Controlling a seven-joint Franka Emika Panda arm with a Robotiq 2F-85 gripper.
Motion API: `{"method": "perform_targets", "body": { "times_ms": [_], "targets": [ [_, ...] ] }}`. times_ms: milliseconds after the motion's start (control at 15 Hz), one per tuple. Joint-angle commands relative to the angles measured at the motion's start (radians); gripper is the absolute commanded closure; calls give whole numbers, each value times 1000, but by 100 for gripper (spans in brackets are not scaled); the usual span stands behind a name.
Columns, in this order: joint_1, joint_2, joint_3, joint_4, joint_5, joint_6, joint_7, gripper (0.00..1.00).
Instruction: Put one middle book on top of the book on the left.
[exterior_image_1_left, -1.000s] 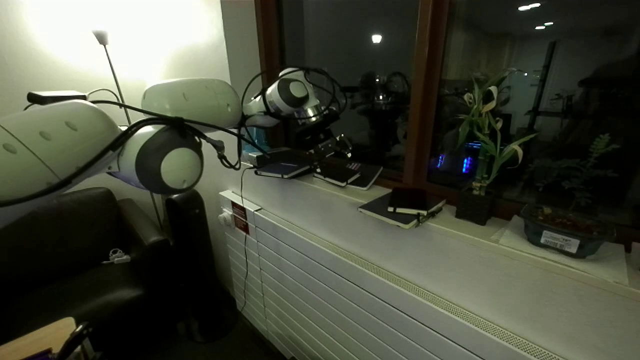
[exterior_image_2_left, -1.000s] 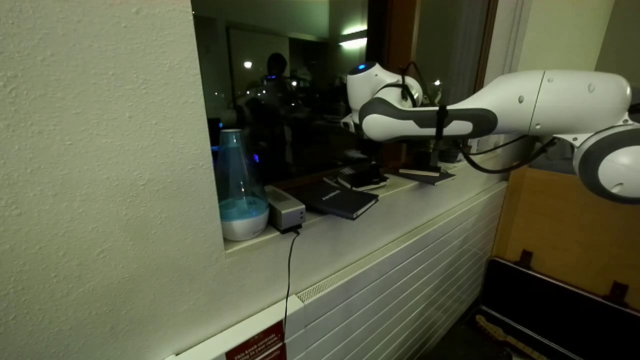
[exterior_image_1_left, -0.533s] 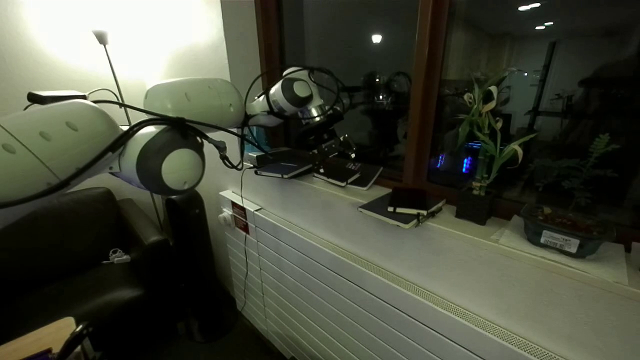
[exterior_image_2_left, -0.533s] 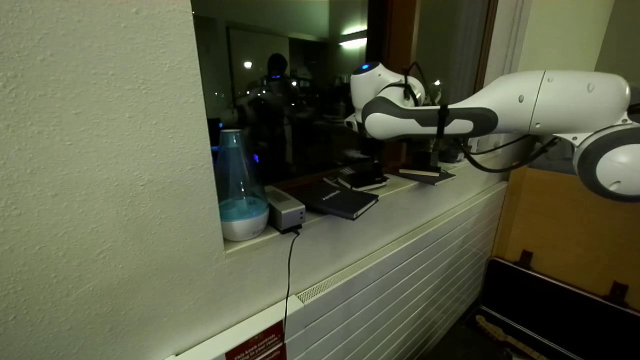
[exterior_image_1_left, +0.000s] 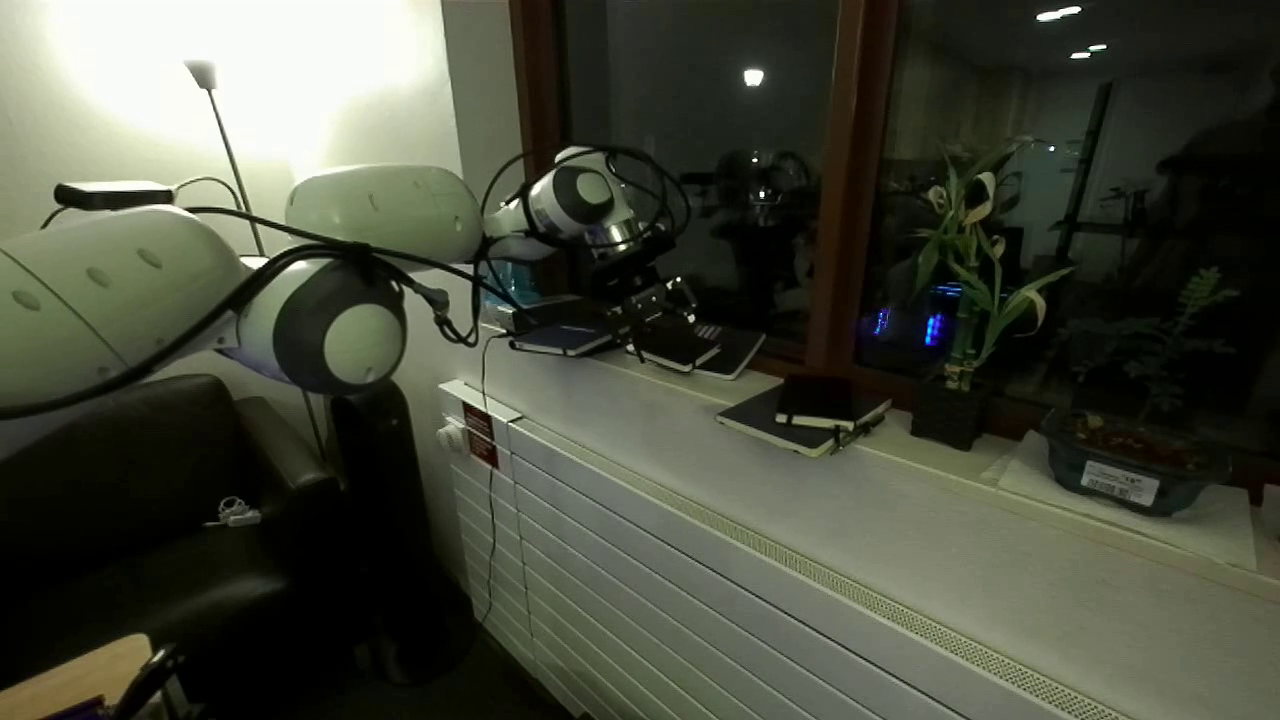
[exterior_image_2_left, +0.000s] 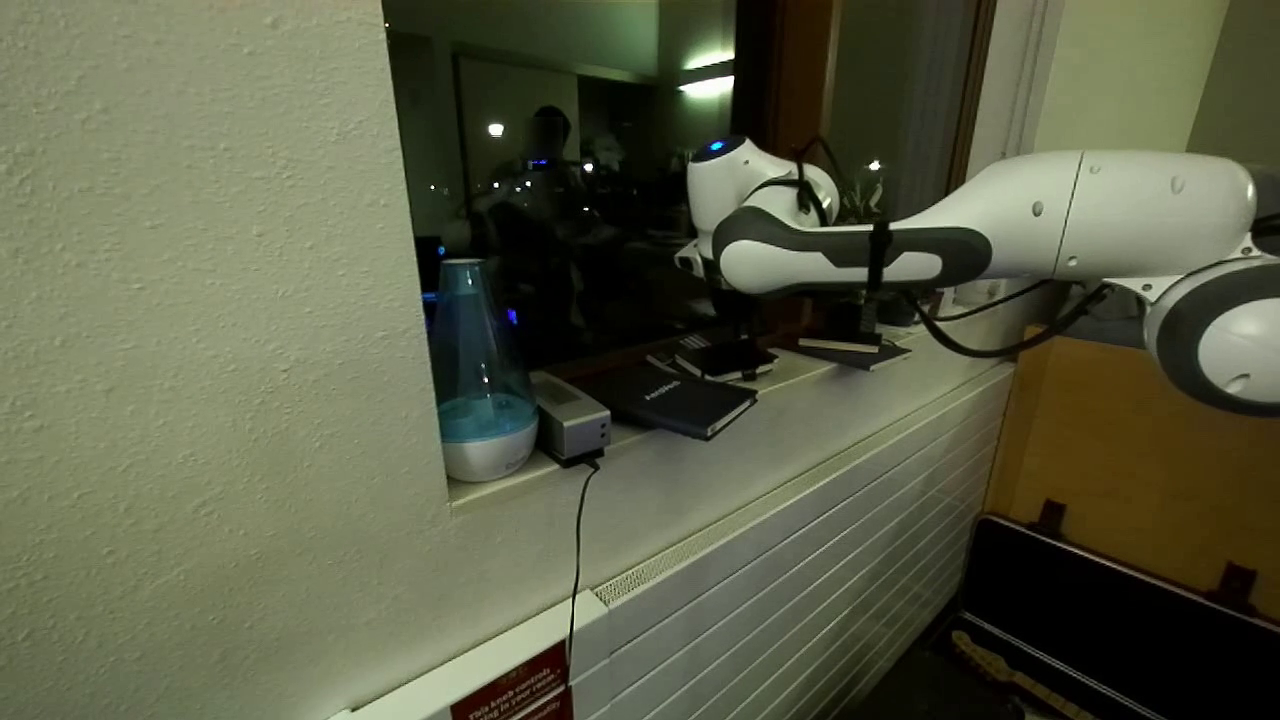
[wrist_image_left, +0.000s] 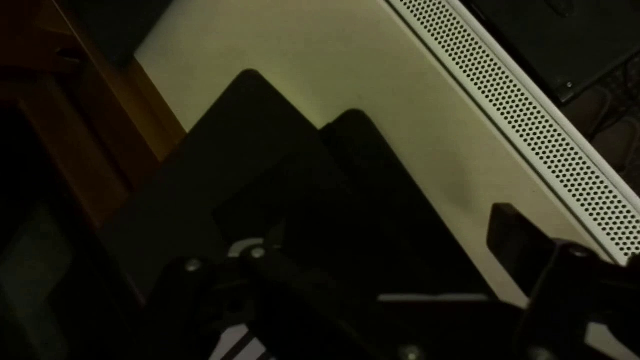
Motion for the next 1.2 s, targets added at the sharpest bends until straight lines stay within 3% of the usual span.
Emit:
{"method": "perform_targets", "body": {
  "times_ms": [0, 400, 467, 533, 667, 1133],
  "targets": [
    [21, 21, -28, 0, -33, 10, 3, 0],
    [49, 49, -98, 0, -118, 84, 26, 0],
    [52, 54, -108, 0, -132, 99, 30, 5],
    [54, 58, -118, 0, -143, 110, 31, 27],
    [59, 64, -132, 0, -155, 123, 42, 32],
    [79, 62, -150, 1, -143, 117, 70, 74]
  ]
}}
